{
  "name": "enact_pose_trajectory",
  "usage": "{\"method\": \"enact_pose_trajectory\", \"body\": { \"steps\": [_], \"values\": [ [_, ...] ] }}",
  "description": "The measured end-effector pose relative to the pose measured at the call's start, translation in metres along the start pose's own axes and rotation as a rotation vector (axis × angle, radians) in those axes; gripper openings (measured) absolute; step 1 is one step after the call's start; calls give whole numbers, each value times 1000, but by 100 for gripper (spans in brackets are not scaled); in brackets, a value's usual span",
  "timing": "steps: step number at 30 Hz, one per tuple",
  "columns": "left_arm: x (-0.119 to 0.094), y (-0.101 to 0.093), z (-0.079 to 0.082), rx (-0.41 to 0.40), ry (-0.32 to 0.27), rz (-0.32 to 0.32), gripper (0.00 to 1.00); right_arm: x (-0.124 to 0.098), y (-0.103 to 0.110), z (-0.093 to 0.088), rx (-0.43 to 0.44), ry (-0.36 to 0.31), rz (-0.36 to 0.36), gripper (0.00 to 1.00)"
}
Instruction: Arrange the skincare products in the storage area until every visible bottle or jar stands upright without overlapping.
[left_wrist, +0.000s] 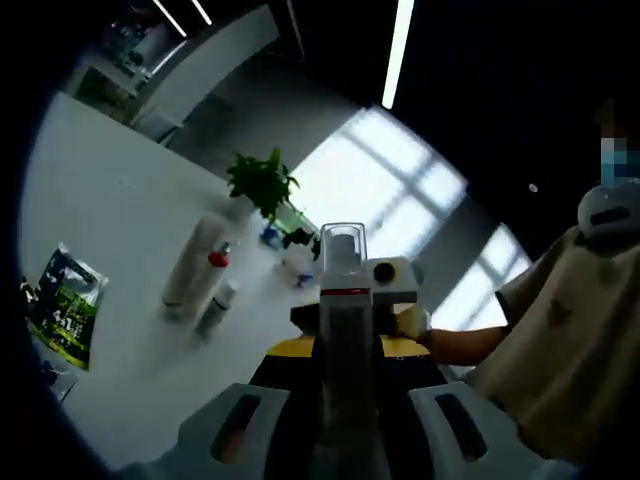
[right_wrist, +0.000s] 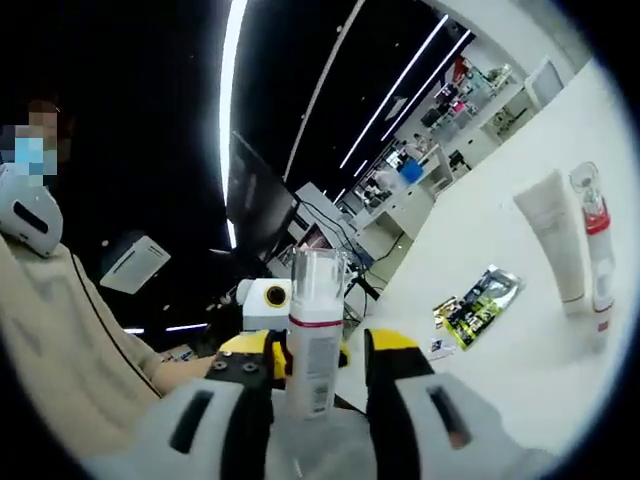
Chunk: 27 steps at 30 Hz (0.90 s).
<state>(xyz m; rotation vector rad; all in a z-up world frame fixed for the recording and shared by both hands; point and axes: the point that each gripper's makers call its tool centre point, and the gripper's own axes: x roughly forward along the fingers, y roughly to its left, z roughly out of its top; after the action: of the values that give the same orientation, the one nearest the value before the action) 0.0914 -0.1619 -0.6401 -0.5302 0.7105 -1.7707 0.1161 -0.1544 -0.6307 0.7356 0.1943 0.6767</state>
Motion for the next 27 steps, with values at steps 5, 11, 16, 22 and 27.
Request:
{"method": "enact_pose_trajectory", "body": {
  "steps": [5,11,16,22,27],
  "values": [
    [1,-3,-6,-2,2,-5,17,-1,6,-1,12,12,33,23],
    [2,-7,-9,19,-8,-7,17,-3,9,-3,-24,19,41,21],
    [5,-5,-12,61,10,22,17,-6,7,-4,-82,47,44,21],
    [3,1,-12,117,52,76,29,-9,6,-2,-119,58,48,19],
    [-2,-2,-5,181,104,85,31,-15,3,1,-146,61,54,19]
  ]
}}
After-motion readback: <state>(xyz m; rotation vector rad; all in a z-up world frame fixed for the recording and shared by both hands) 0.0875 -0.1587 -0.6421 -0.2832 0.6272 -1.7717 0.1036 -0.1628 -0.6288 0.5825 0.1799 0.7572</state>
